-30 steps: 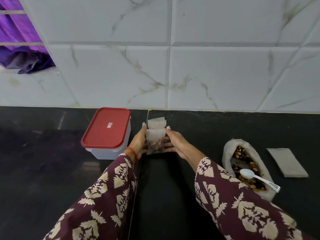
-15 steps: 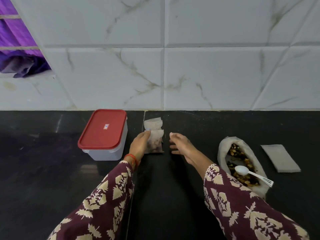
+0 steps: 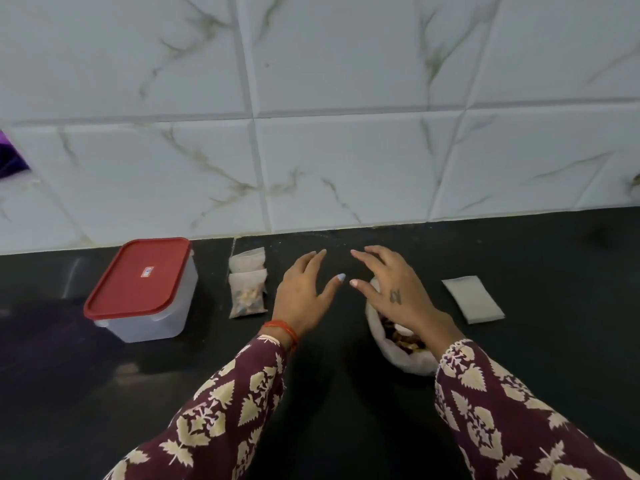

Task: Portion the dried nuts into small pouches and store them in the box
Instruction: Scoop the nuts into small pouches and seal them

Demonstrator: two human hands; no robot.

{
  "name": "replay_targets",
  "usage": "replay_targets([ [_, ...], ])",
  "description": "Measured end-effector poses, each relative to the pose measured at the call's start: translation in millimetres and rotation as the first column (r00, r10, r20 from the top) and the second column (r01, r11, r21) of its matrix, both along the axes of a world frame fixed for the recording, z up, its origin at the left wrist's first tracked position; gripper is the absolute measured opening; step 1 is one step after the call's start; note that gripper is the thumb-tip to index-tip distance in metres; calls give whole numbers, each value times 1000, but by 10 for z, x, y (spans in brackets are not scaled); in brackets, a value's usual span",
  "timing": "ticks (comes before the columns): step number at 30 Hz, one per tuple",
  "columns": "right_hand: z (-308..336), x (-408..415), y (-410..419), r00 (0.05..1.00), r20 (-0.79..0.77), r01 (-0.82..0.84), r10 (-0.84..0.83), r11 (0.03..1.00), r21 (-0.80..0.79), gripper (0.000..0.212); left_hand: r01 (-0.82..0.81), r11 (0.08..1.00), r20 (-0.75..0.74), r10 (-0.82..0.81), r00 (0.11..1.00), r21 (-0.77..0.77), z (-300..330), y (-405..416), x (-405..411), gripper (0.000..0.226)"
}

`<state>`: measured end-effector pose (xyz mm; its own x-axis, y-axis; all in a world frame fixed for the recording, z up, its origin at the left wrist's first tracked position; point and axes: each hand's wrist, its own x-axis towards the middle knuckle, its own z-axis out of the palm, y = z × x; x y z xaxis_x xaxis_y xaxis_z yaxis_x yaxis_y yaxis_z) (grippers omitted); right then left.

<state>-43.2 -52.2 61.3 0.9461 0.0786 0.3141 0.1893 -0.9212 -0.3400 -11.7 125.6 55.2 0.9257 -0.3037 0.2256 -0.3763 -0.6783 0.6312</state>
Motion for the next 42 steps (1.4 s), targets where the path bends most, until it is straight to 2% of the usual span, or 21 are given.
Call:
replay_targets([
  [5, -72, -198, -714, 994, 64, 100, -93, 990, -101, 54, 121, 992, 18, -122, 992, 37, -24, -657, -137, 66],
  [10, -261, -354, -1423, 970, 2, 242, -243, 963, -116, 60, 241, 970, 22, -241, 970, -22, -117, -1415, -254, 71],
  [13, -393, -393, -1772, 935, -92, 335, -342, 938, -88, 63, 265, 962, 10, -266, 964, 63, -229, -1829, -257, 74],
  [17, -579, -384, -2052, 860, -252, 456, -444, 890, -12, 67, 246, 927, -143, -212, 967, 285, -383, -2252, -191, 81],
  [20, -710, -365, -2134, 807, -359, 510, -469, 860, 23, 68, 276, 911, -270, -195, 943, 307, -424, -2467, -153, 82],
  [23, -799, -344, -2153, 781, -410, 524, -471, 851, 20, 66, 311, 924, -439, -189, 878, 224, -404, -2624, -134, 83],
  [25, -825, -332, -2148, 781, -409, 523, -473, 852, 13, 62, 292, 946, -559, -167, 812, 141, -385, -2699, -128, 84],
  [27, -837, -323, -2148, 787, -394, 518, -474, 855, 6, 56, 254, 961, -619, -136, 773, 106, -373, -2736, -133, 83],
  [36, -794, -313, -2135, 799, -356, 527, -484, 850, 27, 51, 131, 990, -666, -126, 735, -43, -324, -2756, -141, 73],
  [40, -698, -349, -2101, 823, -282, 541, -494, 833, 120, 51, 92, 983, -613, -170, 771, -156, -263, -2708, -177, 67],
  [42, -624, -364, -2045, 831, -230, 551, -506, 804, 222, 50, 36, 967, -581, -181, 793, -252, -238, -2640, -197, 64],
])
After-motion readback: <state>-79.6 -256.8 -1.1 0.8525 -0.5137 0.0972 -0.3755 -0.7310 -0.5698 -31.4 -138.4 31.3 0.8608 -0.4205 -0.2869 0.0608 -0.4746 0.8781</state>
